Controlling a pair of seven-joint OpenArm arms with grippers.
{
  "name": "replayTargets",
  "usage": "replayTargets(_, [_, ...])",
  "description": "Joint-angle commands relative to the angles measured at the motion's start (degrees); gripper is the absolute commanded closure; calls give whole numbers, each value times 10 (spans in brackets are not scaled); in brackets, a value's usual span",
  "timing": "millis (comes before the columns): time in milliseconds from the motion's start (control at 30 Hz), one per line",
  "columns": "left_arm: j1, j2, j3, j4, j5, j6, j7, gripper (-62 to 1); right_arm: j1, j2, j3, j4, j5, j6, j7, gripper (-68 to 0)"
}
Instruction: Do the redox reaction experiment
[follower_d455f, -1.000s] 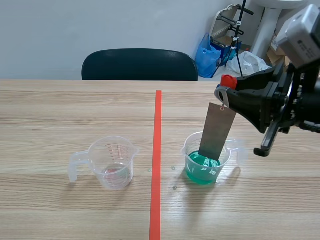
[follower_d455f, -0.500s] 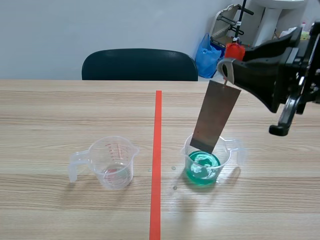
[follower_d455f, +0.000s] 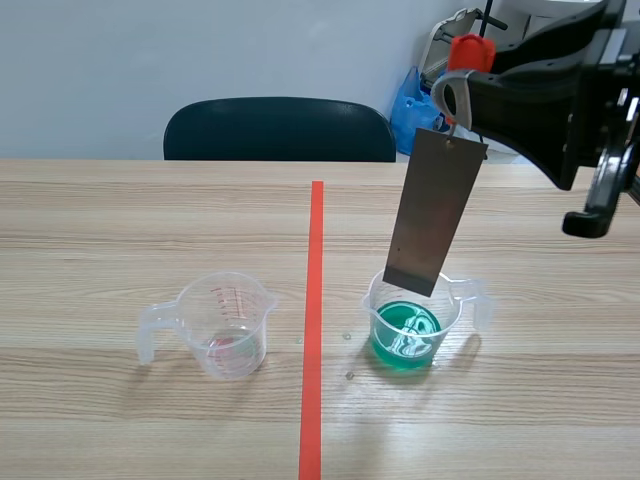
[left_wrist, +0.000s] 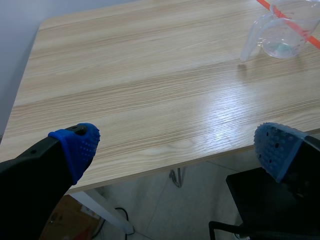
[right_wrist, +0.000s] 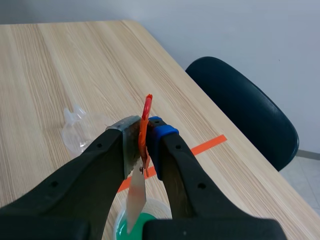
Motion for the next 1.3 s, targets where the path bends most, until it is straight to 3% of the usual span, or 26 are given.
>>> replayTargets(0, [5, 4, 3, 2, -6, 0, -10, -623, 8, 3, 11, 11, 8, -3, 0, -7])
replayTargets(1267, [5, 4, 3, 2, -6, -2, -10, -623, 8, 3, 24, 17, 10, -3, -5, -7])
